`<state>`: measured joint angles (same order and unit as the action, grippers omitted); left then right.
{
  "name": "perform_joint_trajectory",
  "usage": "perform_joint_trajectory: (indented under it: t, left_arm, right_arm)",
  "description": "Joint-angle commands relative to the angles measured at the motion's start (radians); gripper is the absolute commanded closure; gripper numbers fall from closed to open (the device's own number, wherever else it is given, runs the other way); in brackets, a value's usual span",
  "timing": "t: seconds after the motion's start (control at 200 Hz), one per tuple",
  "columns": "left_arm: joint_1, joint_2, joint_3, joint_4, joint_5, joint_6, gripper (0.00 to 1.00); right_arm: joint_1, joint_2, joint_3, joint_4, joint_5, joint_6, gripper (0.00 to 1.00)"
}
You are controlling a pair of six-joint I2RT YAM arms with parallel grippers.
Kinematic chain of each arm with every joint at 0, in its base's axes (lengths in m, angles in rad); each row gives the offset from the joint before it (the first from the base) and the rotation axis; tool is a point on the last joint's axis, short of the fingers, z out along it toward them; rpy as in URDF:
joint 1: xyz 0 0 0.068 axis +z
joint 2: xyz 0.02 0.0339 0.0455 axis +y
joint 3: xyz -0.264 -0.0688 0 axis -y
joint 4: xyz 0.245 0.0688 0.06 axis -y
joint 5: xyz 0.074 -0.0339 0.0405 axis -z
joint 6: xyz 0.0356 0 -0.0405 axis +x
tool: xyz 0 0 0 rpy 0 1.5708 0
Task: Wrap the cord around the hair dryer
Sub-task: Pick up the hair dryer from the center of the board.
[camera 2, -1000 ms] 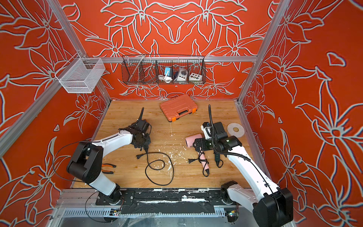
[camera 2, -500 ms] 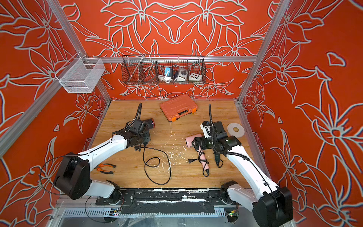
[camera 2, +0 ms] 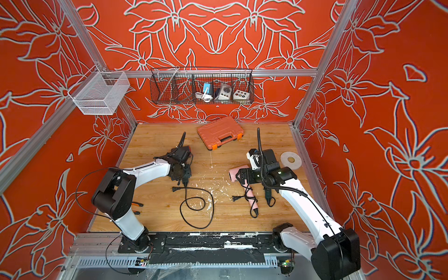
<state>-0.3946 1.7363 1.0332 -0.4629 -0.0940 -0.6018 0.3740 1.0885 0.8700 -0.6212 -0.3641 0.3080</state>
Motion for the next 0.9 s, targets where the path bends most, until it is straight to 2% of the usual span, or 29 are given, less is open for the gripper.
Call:
perform_joint_trajectory:
  t: [0.0, 0.115, 0.17, 0.275, 0.405, 0.53, 0.821, 0.861, 0.876, 0.881, 0.891, 0.896]
  left_arm:
    - [-0.004, 0.031, 0.042, -0.064, 0.031, -0.009, 0.97]
    - [-0.003, 0.047, 0.060, -0.072, 0.028, -0.009, 0.54]
    - [-0.004, 0.048, 0.072, -0.078, 0.020, -0.006, 0.38]
    - [-0.001, 0.058, 0.111, -0.109, -0.008, 0.010, 0.25]
    - [0.012, 0.076, 0.146, -0.116, -0.009, 0.022, 0.22]
    - [0.035, 0.112, 0.178, -0.113, 0.016, 0.031, 0.30]
    - [0.037, 0.147, 0.148, -0.115, 0.046, 0.017, 0.66]
    - [0.037, 0.151, 0.148, -0.116, 0.042, 0.018, 0.77]
    - [0.037, 0.151, 0.147, -0.115, 0.041, 0.019, 0.87]
    - [0.037, 0.151, 0.147, -0.115, 0.041, 0.019, 0.87]
    - [0.037, 0.151, 0.146, -0.115, 0.040, 0.018, 0.97]
    - [0.037, 0.152, 0.146, -0.115, 0.039, 0.018, 0.97]
  right_arm:
    - [0.006, -0.016, 0.001, -0.016, 0.003, -0.003, 0.01]
    - [0.006, -0.014, -0.003, -0.012, -0.002, -0.006, 0.01]
    - [0.006, -0.010, -0.001, -0.009, -0.007, -0.006, 0.01]
    - [0.006, -0.007, 0.001, -0.009, -0.010, -0.008, 0.01]
    - [0.006, -0.003, 0.003, -0.008, -0.011, -0.013, 0.01]
    - [0.006, -0.001, 0.001, -0.008, -0.012, -0.013, 0.01]
    - [0.006, -0.005, -0.014, -0.002, -0.010, -0.008, 0.01]
    - [0.006, -0.002, -0.017, 0.005, -0.012, -0.006, 0.01]
    - [0.006, -0.001, -0.018, 0.007, -0.014, -0.005, 0.01]
    - [0.005, -0.001, -0.018, 0.008, -0.015, -0.005, 0.01]
    - [0.006, 0.001, -0.017, 0.009, -0.015, -0.004, 0.01]
    - [0.006, 0.002, -0.019, 0.010, -0.016, -0.004, 0.01]
